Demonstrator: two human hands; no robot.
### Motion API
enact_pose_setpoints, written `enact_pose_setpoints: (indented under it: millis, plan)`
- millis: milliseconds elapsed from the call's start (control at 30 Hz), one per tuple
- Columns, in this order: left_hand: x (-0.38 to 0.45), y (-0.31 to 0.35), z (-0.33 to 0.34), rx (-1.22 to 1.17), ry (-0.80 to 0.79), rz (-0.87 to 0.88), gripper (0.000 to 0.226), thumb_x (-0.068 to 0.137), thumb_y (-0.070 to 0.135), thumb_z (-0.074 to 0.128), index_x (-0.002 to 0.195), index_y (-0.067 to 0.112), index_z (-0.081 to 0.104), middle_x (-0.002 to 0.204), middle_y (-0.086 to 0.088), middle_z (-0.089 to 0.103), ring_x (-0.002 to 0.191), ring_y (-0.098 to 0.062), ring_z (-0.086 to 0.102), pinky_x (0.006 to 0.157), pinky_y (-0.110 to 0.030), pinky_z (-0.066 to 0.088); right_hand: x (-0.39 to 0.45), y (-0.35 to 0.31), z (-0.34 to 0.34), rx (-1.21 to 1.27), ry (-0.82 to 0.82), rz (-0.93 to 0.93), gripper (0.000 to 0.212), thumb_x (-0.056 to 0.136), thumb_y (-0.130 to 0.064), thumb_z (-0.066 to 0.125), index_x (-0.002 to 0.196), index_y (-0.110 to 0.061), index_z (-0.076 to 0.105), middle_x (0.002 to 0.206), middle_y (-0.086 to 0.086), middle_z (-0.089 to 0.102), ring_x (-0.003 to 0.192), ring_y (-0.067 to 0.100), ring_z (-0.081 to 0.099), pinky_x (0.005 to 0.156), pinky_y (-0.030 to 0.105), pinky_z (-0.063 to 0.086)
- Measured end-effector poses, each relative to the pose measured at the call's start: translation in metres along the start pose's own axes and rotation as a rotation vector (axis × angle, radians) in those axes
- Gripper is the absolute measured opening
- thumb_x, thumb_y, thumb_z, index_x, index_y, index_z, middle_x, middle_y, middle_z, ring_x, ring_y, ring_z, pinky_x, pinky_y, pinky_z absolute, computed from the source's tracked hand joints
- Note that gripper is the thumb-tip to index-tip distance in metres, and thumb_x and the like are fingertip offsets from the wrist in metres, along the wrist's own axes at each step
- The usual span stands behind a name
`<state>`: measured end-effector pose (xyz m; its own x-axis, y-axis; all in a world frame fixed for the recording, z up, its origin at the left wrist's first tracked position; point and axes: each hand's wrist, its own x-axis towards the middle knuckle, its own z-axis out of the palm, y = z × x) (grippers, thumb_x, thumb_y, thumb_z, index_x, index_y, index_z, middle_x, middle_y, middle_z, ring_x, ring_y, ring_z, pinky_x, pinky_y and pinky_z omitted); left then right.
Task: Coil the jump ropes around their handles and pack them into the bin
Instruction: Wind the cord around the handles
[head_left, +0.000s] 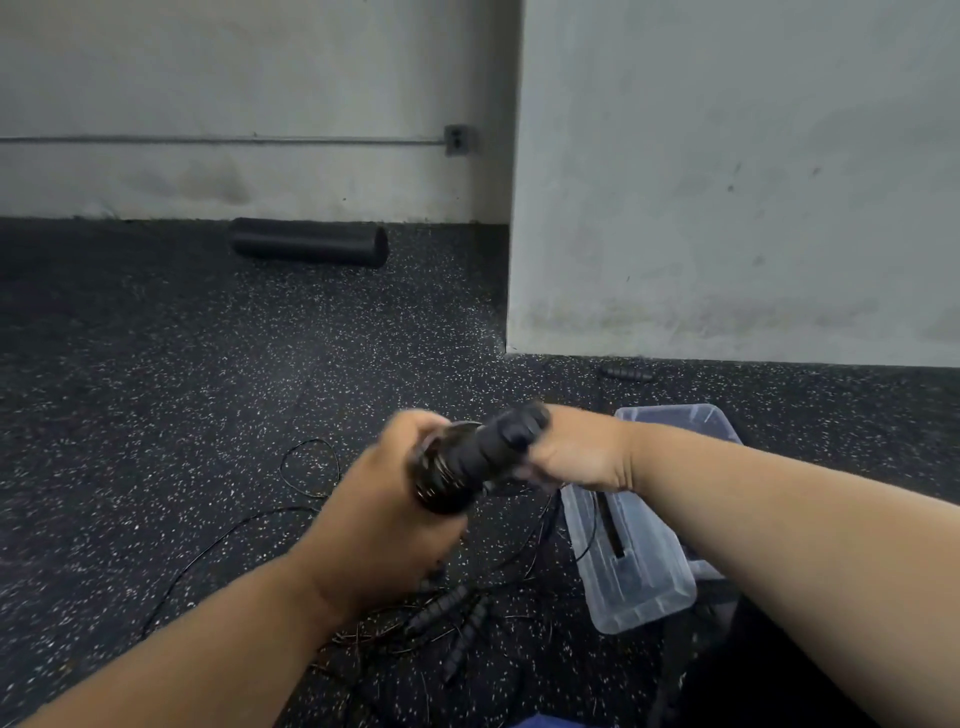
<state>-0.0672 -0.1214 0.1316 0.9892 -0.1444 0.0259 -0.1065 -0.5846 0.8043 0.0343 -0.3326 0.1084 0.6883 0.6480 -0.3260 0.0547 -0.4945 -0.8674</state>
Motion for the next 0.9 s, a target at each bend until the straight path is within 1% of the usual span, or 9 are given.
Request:
enact_pose_setpoints:
  millis: [100,200,300,367,500,667,767,833,900]
  plan:
    - [0.011,-0.006,-0.016,-0.235,0.224,-0.153,0.070,0.086,-0.002,0.076,0.130,0.040,0.043,0.105,0.006,0.065,0.078,-0.013,0.067,0.059,-0.025,0.055,-0.001,0.004,0.023,-0.261,-0.026,0.069,0.061,0.102,-0.072,0.034,0.087,-0.016,0.056,0.072,-0.001,0.051,0.060,0.013,0.043,0.060,0.027,0.041]
    - [0.029,-0.030,-0.030,-0.084,0.302,-0.331,0.060,0.088,0.010,0.073,0.124,0.048,0.045,0.097,0.007,0.069,0.076,-0.020,0.068,0.062,-0.037,0.054,-0.010,-0.002,0.051,-0.557,-0.140,0.052,0.031,0.108,-0.049,0.046,0.094,-0.023,0.051,0.081,-0.002,0.055,0.069,0.017,0.050,0.065,0.034,0.043]
    - [0.035,-0.062,-0.031,0.536,0.065,-0.298,0.041,0.089,0.027,0.067,0.121,0.040,0.046,0.088,0.007,0.069,0.082,-0.023,0.068,0.076,-0.038,0.055,-0.023,-0.023,0.063,-0.885,-0.139,-0.176,0.020,0.108,-0.039,0.050,0.098,-0.021,0.051,0.085,-0.003,0.058,0.078,0.024,0.055,0.069,0.036,0.041]
    - [0.030,-0.072,-0.017,0.816,-0.204,-0.208,0.042,0.088,0.040,0.067,0.123,0.039,0.045,0.096,0.008,0.070,0.096,-0.022,0.068,0.086,-0.036,0.049,-0.029,-0.044,0.054,-0.881,-0.041,-0.278,0.023,0.106,-0.044,0.053,0.096,-0.024,0.057,0.081,-0.009,0.057,0.076,0.017,0.054,0.067,0.033,0.038]
    - [0.012,-0.045,0.021,0.594,-0.505,0.106,0.045,0.087,0.045,0.073,0.126,0.040,0.052,0.109,0.016,0.069,0.105,-0.009,0.065,0.093,-0.028,0.049,-0.023,-0.048,0.010,-0.555,0.121,-0.203,0.029,0.093,-0.051,0.072,0.086,-0.024,0.067,0.073,-0.012,0.064,0.063,0.001,0.056,0.058,0.019,0.042]
    - [0.006,-0.005,0.009,-0.045,-0.170,0.009,0.041,0.081,0.030,0.082,0.114,0.032,0.057,0.098,0.012,0.070,0.086,-0.005,0.067,0.071,-0.028,0.054,-0.004,0.005,-0.008,-0.240,0.145,-0.092,0.039,0.105,-0.042,0.057,0.071,-0.021,0.055,0.066,-0.006,0.057,0.062,0.013,0.053,0.066,0.034,0.052]
    - [0.017,-0.012,-0.010,-0.284,0.160,-0.276,0.056,0.087,0.011,0.082,0.124,0.031,0.044,0.100,0.004,0.069,0.085,-0.013,0.065,0.066,-0.029,0.049,-0.002,0.014,0.021,-0.317,0.116,-0.038,0.051,0.108,-0.057,0.038,0.084,-0.016,0.055,0.069,-0.006,0.053,0.062,0.014,0.049,0.064,0.038,0.049]
    - [0.028,-0.028,-0.021,-0.188,0.230,-0.449,0.062,0.090,0.009,0.077,0.130,0.038,0.037,0.100,0.003,0.068,0.085,-0.017,0.067,0.068,-0.034,0.052,-0.008,0.008,0.043,-0.508,0.019,-0.063,0.038,0.110,-0.049,0.042,0.094,-0.016,0.054,0.073,-0.011,0.053,0.066,0.016,0.052,0.068,0.042,0.048]
    - [0.033,-0.046,-0.024,0.177,0.118,-0.453,0.055,0.090,0.019,0.072,0.128,0.040,0.039,0.094,0.006,0.068,0.081,-0.019,0.068,0.069,-0.037,0.054,-0.015,-0.003,0.057,-0.692,-0.067,-0.140,0.031,0.110,-0.042,0.045,0.092,-0.018,0.050,0.073,-0.012,0.050,0.065,0.011,0.049,0.066,0.037,0.039]
